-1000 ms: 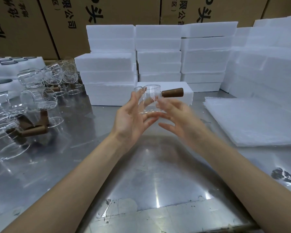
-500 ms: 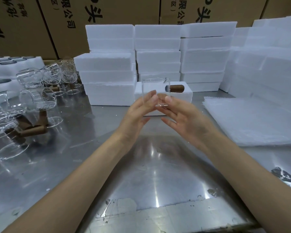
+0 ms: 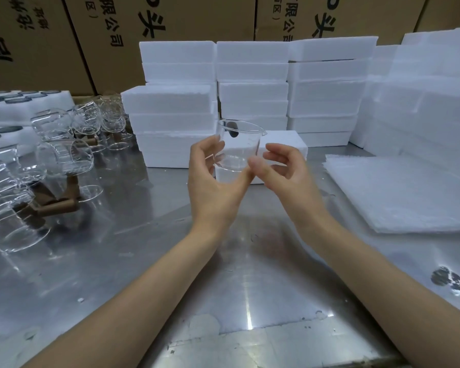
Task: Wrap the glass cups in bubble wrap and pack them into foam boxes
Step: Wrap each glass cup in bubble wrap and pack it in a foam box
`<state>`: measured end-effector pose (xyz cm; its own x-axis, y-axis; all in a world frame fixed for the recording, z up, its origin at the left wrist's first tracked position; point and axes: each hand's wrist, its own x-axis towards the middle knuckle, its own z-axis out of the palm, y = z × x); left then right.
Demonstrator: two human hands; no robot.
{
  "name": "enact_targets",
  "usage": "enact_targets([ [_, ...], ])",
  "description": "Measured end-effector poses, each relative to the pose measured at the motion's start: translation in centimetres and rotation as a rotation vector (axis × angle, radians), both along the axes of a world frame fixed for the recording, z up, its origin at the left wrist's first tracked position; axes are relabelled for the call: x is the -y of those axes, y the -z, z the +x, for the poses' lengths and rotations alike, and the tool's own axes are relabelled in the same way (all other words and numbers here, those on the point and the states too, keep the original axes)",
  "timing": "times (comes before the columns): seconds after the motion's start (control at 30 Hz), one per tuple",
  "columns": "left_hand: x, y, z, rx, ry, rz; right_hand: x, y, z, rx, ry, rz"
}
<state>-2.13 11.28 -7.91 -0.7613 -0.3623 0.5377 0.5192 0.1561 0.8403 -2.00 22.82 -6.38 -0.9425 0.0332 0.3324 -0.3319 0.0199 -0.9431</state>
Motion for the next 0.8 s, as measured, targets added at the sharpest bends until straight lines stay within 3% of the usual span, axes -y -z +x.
enact_targets([
  [0.23,-0.9,0.8,0.3,-0.022,0.068,-0.212,0.5,0.7,-0.4,-0.039,0.026,-0.004],
  [0.33,-0.3,0.7,0.1,0.012,0.068,-0.385,-0.4,0.5,-0.8,0.066,-0.032,-0.050],
  [0.47,0.9,0.4,-0.2,-0.094,-0.028,-0.587,-1.3,0.0,-0.9,0.248,-0.231,-0.280],
  [0.63,1.3,-0.1,-0.2,-0.204,-0.114,-0.653,-1.5,-0.4,-0.9,0.332,-0.335,-0.459],
  [0.8,1.2,-0.5,0.1,-0.258,-0.162,-0.676,-1.7,-0.6,-0.7,0.344,-0.412,-0.426],
])
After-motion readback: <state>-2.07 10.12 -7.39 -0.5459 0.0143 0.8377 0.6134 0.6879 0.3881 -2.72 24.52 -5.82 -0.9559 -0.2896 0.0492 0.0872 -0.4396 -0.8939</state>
